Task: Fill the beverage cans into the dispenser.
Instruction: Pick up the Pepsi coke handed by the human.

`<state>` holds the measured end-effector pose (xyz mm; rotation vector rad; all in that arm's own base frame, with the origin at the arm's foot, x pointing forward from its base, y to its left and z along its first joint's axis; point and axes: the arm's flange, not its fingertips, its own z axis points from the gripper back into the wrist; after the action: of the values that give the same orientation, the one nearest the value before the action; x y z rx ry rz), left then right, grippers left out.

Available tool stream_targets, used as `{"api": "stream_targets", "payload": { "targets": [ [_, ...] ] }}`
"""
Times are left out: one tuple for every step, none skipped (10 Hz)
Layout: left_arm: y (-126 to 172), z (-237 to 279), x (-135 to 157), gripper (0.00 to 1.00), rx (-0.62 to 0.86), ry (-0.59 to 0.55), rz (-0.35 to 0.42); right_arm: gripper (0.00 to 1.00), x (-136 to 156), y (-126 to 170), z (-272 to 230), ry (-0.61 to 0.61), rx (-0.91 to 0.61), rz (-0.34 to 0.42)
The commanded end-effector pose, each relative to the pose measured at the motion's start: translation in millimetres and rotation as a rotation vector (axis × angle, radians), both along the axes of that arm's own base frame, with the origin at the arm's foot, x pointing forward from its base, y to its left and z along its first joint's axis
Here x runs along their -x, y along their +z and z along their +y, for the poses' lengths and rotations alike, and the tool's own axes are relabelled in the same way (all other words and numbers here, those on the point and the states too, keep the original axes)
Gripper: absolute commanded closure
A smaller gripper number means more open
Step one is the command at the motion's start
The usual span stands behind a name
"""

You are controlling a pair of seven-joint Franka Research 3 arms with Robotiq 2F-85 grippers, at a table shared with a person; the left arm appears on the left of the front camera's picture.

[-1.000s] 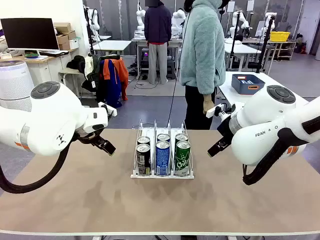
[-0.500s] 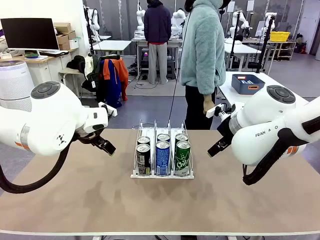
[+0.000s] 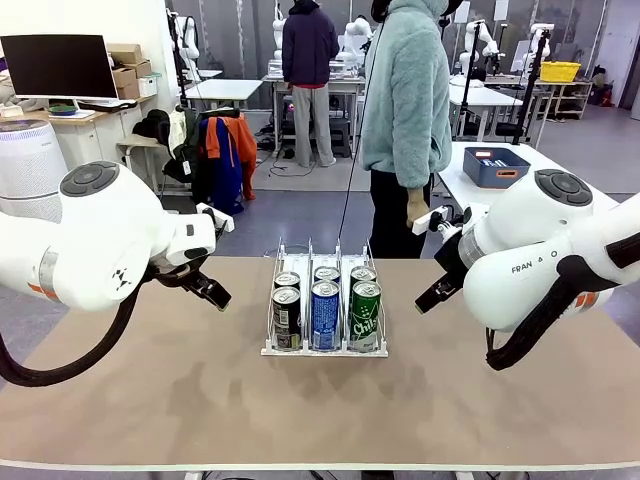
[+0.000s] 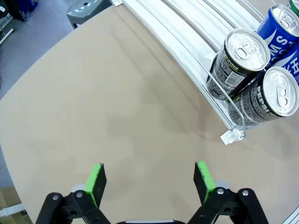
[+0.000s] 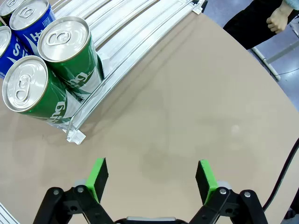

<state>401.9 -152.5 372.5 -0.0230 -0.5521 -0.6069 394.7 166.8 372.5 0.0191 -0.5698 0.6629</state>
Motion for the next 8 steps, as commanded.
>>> {"api": "stream_targets", "payload": {
  "targets": [
    [0.0,0.9,-0.3,0.00,0.001,0.002,0.000,0.00,0.0,0.0,-0.1,0.000,-0.001,0.000],
    [0.0,0.9,-0.3,0.00,0.001,0.002,0.000,0.00,0.0,0.0,-0.1,0.000,-0.001,0.000],
    [0.0,0.9,-0.3,0.00,0.001,0.002,0.000,0.00,0.0,0.0,-0.1,0.000,-0.001,0.000],
    [0.0,0.9,-0.3,0.00,0.001,0.002,0.000,0.00,0.0,0.0,-0.1,0.000,-0.001,0.000],
    [0.0,0.9,-0.3,0.00,0.001,0.002,0.000,0.00,0.0,0.0,-0.1,0.000,-0.001,0.000],
    [0.0,0.0,0.0,0.00,0.000,0.000,0.000,0.00,0.0,0.0,0.0,0.000,0.000,0.000],
    [12.4,-7.0,6.5,0.00,0.077,-0.030,0.050,0.00,1.0,9.1,-2.6,0.083,-0.007,0.072],
    [24.2,-12.2,2.3,0.00,0.151,-0.062,0.067,0.00,-8.3,25.2,-7.8,0.167,-0.026,0.133]
  ]
}}
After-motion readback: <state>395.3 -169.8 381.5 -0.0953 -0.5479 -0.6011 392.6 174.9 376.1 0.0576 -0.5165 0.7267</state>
